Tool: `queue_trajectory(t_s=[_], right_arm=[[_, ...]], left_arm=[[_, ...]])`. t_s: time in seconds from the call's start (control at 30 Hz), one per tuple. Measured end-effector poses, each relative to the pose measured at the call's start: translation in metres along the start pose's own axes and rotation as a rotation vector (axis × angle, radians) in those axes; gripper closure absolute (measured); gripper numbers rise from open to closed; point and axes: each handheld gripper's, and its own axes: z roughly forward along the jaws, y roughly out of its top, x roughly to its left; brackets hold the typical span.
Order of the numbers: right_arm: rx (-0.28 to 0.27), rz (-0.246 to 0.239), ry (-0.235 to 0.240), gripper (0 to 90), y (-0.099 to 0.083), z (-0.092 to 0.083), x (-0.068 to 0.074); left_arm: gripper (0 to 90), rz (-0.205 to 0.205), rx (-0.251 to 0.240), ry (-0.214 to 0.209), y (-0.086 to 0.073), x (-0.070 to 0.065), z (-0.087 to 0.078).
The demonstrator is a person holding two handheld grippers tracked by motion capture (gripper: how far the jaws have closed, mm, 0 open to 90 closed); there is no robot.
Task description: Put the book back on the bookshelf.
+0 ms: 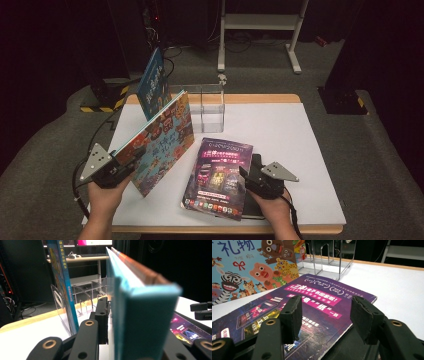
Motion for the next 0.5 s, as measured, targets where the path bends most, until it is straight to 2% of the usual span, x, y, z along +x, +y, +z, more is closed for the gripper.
queue_trajectory(t_s=[0.07, 0.3, 0.43, 0.5], right_arm=[[0.001, 0.002, -0.001, 42.8, -0.0008, 0.0001, -0.0006], [0.007, 0.004, -0.01, 42.2, -0.0032, 0.0007, -0.0034], [0.011, 0.002, -0.009, 42.2, -0.0041, 0.0013, -0.0036], [0.011, 0.002, -0.009, 42.3, -0.0045, 0.0017, -0.0037]], left_arm=[[72.6, 0.013, 0.0, 0.005, 0.0001, -0.0002, 0.0008], [72.3, 0.021, 0.008, -0.003, 0.0025, -0.0012, 0.0036], [71.6, 0.003, 0.015, 0.001, 0.0043, -0.0012, 0.0061], [71.6, 0.008, 0.017, 0.001, 0.0045, -0.0009, 0.0072]])
